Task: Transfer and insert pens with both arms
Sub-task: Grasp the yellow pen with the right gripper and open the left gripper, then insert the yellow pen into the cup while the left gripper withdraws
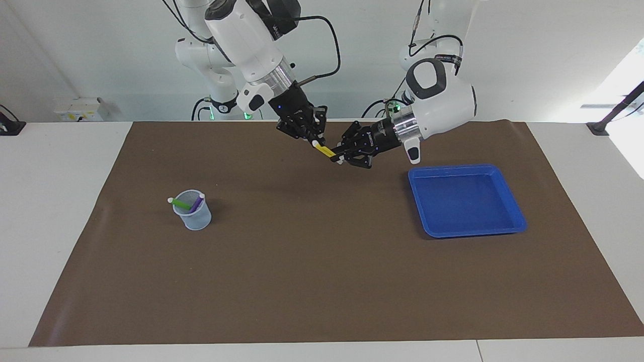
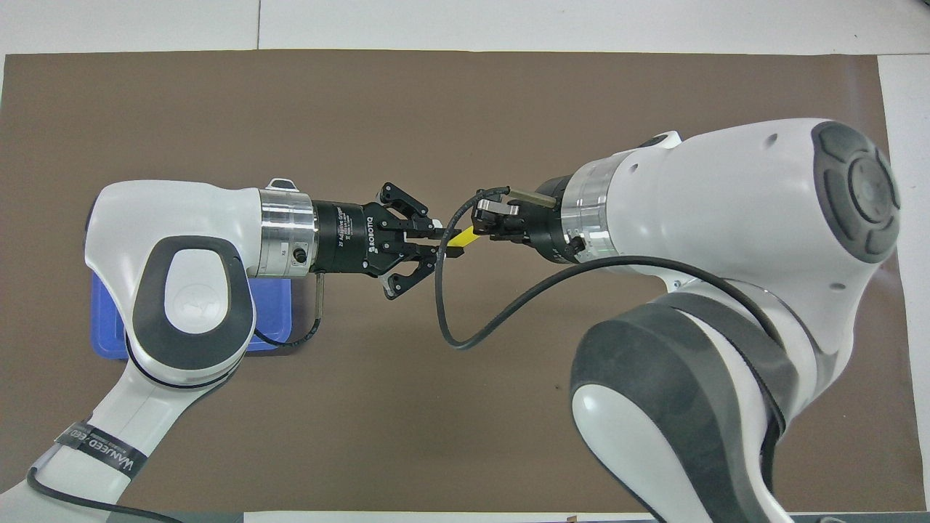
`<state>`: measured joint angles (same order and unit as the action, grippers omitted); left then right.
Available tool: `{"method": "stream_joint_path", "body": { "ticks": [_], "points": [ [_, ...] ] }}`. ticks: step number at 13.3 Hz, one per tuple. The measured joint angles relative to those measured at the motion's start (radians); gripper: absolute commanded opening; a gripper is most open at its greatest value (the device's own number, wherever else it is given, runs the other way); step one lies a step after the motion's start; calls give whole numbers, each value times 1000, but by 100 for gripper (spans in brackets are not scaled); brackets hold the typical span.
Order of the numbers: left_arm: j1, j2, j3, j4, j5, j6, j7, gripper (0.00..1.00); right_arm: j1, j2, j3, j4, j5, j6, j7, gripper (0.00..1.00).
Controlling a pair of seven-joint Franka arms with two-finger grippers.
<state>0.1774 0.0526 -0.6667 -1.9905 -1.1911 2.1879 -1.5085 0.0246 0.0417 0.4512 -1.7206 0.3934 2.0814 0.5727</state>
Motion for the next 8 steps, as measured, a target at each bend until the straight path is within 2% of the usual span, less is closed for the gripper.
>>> {"method": "stream_joint_path", "body": {
  "ticks": [5,8],
  "points": [
    [-5,-23,0,0,-1,32,-1,100,-2,2,-2,-8,-34,-4,-7,0],
    [-5,-24,0,0,-1,35,-1,100,-3,-2,-3,-46,-109,-19,-111,0]
  ]
}}
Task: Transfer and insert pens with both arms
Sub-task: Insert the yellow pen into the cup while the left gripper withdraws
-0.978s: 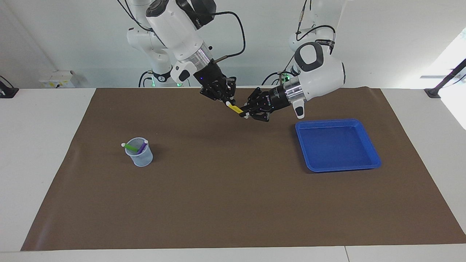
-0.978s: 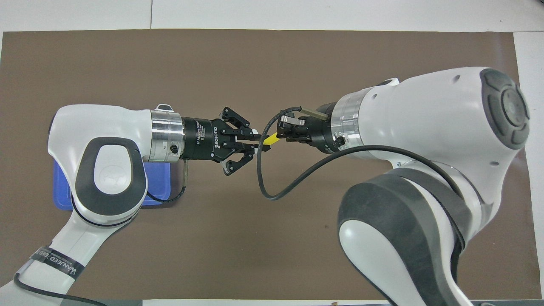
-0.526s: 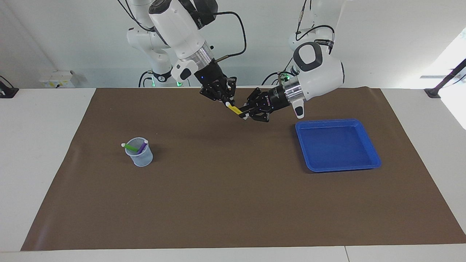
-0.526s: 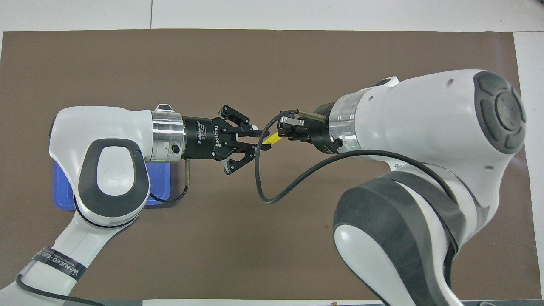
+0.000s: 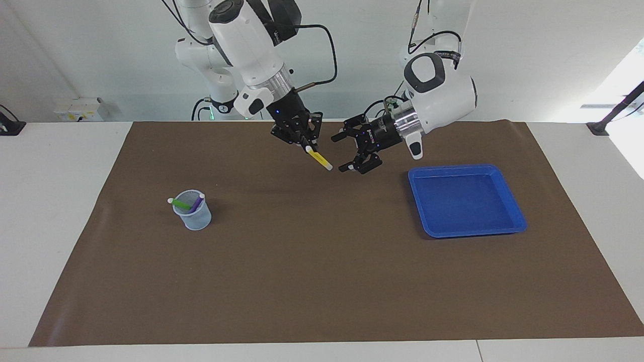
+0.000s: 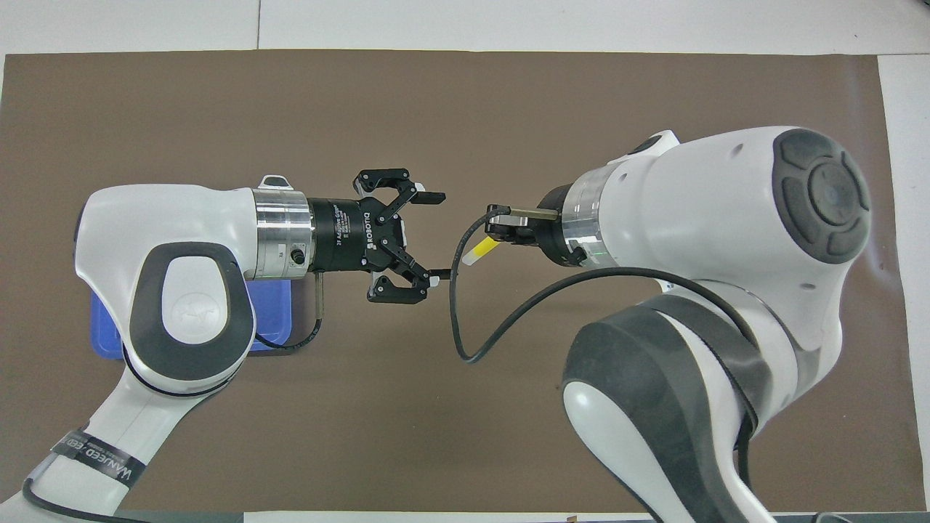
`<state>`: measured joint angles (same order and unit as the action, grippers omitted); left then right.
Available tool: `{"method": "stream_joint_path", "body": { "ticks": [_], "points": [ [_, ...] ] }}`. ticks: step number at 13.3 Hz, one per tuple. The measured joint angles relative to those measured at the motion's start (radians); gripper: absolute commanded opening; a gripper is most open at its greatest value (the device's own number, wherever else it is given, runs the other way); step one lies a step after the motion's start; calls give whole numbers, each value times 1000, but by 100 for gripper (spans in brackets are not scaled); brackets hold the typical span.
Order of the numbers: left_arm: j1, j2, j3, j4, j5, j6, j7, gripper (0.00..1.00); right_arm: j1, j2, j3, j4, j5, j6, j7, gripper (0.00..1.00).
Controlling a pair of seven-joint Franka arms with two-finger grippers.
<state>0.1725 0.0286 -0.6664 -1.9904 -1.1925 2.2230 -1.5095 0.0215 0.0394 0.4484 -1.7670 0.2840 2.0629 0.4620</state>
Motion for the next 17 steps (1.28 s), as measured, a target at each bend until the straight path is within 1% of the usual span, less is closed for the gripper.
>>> {"method": "stream_joint_path", "body": {
  "ticks": [2,4,5,7,8,10,14,15,17],
  "points": [
    [0,0,2,0,0,2,0,100,-5,-16,-11,-52,-86,-14,-90,0],
    [2,0,6,0,0,4,0,100,-22,-32,-44,-76,-186,-72,-188,0],
    [3,0,9,-1,0,5,0,100,-30,-39,-72,-80,-217,-100,-256,0],
    [9,0,16,-4,13,6,1,100,-39,-48,-140,-88,-283,-121,-413,0],
    [16,0,17,-5,50,6,2,100,-42,-51,-171,-97,-319,-121,-490,0],
    [32,0,17,-4,189,1,2,100,-43,-59,-234,-127,-372,-110,-641,0],
    [58,0,18,1,524,-12,9,100,-43,-69,-314,-180,-398,4,-864,0],
    [71,1,19,8,580,-31,27,100,-43,-69,-330,-185,-398,25,-908,0],
    [120,4,20,35,647,-108,125,100,-43,-72,-351,-200,-398,33,-946,0]
  ]
}}
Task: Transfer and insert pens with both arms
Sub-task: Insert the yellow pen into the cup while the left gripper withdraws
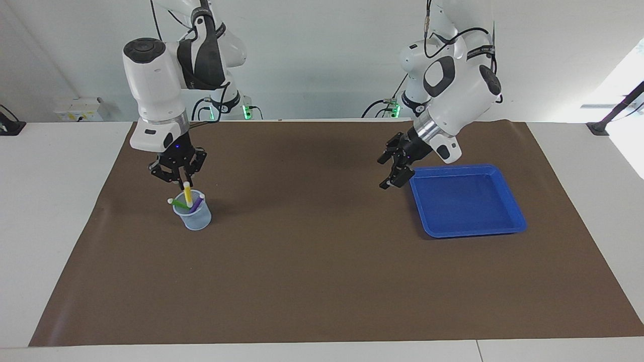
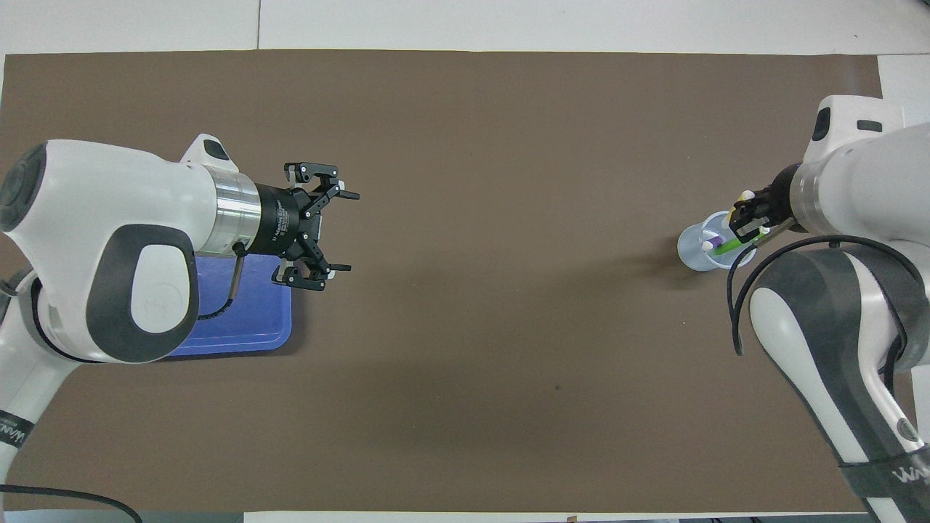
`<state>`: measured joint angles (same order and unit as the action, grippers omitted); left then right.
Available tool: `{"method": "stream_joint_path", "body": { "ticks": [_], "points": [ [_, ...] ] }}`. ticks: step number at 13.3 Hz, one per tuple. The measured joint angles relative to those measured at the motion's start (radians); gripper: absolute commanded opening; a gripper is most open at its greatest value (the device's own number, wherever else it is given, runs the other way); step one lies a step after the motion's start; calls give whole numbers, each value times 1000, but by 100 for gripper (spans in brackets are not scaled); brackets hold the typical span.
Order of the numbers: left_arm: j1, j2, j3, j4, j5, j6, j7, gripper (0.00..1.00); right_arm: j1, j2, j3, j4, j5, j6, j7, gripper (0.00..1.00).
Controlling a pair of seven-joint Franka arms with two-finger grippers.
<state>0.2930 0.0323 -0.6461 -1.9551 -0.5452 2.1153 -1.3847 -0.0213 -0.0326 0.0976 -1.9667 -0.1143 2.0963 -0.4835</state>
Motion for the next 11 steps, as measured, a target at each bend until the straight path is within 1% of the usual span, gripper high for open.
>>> {"method": "stream_joint_path", "body": {
  "ticks": [3,5,7,8,9,10,11],
  "points": [
    [98,10,4,68,80,-145,230,100,0,-18,-17,-52,0,1,-2,0],
    [153,16,7,125,159,-245,366,100,0,-40,-31,-97,0,11,-2,0],
    [187,23,8,197,245,-346,507,100,0,-60,-32,-148,0,66,0,0],
    [191,26,8,234,292,-402,574,100,0,-67,-32,-167,0,83,0,4],
    [191,26,7,273,348,-465,646,100,0,-71,-32,-178,0,89,0,47],
    [189,26,5,308,394,-522,718,100,0,-74,-32,-183,0,91,0,73],
    [187,25,4,339,430,-570,788,100,0,-76,-32,-185,0,91,1,85]
  ]
}}
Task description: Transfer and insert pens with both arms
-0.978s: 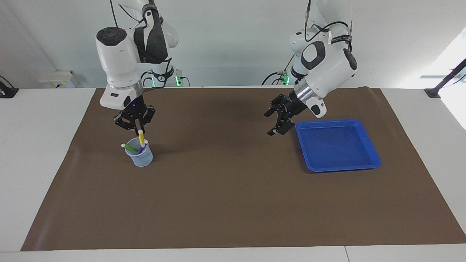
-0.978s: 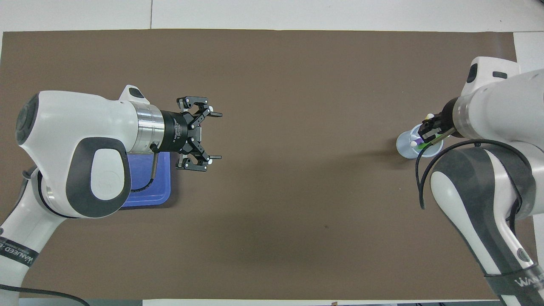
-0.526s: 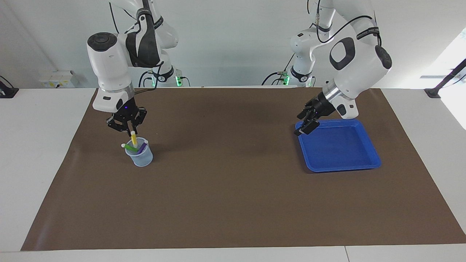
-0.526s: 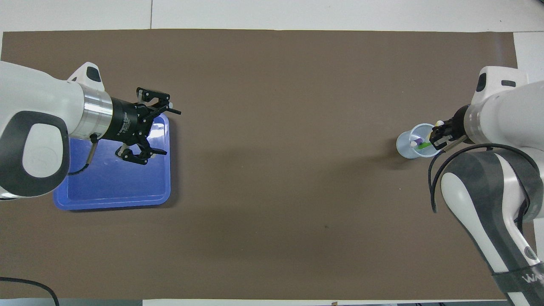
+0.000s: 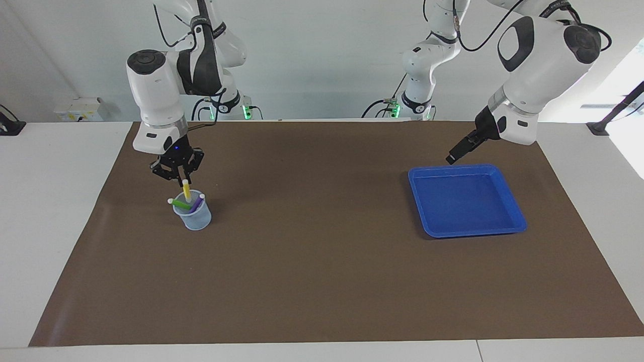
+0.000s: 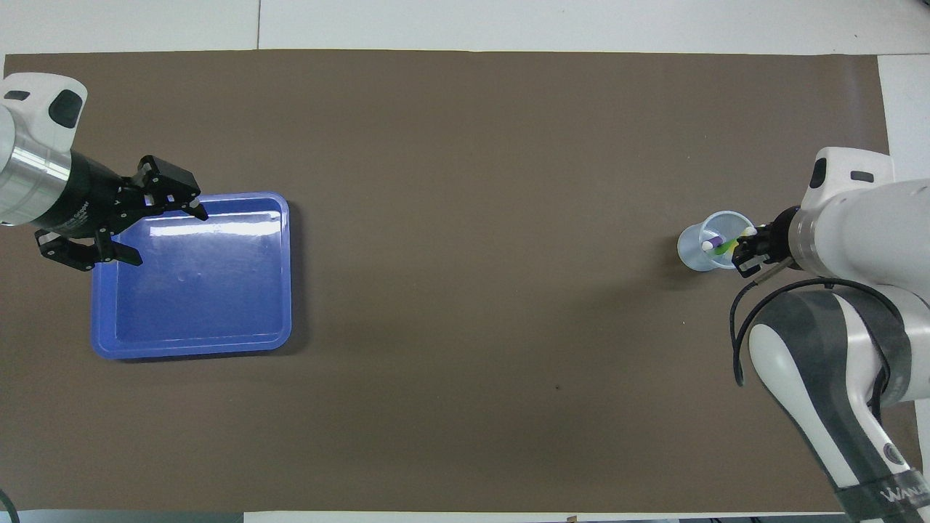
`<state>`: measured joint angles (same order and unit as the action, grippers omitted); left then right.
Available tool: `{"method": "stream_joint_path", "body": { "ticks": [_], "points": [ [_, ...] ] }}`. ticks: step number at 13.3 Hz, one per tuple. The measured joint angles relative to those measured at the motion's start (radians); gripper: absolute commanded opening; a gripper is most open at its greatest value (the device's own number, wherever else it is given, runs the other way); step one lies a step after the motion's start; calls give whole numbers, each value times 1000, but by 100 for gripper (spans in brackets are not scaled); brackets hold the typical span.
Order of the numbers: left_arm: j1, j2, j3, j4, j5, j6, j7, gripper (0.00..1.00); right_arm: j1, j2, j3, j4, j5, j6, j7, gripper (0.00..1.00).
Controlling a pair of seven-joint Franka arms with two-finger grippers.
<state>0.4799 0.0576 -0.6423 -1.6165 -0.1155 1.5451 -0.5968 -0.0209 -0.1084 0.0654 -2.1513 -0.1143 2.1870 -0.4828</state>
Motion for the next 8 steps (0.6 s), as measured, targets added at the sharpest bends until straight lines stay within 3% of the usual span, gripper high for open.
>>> {"method": "stream_joint_path", "body": {
  "ticks": [1,5,8],
  "points": [
    [-3,-1,-1,28,37,-44,73,100,0,-1,0,0,0,1,2,100],
    [-96,-3,61,119,176,-202,314,100,0,-2,-1,10,0,17,7,100],
    [-258,-17,252,203,206,-297,472,100,0,-2,-13,37,1,18,13,100]
  ]
}}
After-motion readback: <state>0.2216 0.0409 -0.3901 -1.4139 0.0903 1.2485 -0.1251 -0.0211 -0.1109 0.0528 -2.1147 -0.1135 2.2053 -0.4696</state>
